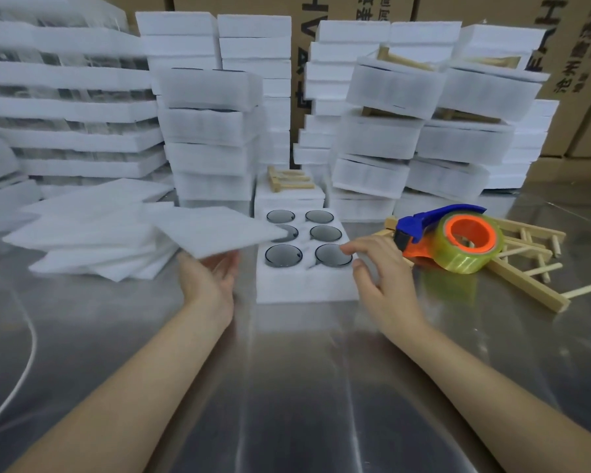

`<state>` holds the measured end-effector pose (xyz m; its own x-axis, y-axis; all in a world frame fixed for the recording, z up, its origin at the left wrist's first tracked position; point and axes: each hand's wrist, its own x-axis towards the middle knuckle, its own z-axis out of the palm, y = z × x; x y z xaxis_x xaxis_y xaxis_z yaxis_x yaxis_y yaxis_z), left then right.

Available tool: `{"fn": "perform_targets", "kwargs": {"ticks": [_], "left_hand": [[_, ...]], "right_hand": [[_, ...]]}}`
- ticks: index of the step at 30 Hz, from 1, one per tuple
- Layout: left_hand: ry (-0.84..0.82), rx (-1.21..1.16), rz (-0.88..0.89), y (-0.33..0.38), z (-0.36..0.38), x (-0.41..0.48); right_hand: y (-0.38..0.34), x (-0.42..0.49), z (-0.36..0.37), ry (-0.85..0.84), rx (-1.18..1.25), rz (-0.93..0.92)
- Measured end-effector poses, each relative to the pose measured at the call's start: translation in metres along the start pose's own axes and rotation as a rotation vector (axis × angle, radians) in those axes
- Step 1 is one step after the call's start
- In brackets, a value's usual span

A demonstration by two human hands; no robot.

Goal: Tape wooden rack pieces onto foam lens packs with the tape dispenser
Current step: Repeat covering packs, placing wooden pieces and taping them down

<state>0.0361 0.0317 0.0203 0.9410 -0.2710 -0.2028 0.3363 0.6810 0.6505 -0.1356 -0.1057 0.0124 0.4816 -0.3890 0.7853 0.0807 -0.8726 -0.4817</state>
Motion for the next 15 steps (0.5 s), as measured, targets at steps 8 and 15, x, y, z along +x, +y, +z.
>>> {"fn": "perform_targets", "kwargs": {"ticks": [8,15], "left_hand": [[-0.132,0.062,0.116,0.003,0.001,0.003],[-0.472,0.566,0.348,-0.009,0.000,-0.009]], "right_hand": [[0.008,0.000,0.002,-0.057,0.018,0.033],[0.003,0.003,-0.003,-0.104,0.185,0.222]]}}
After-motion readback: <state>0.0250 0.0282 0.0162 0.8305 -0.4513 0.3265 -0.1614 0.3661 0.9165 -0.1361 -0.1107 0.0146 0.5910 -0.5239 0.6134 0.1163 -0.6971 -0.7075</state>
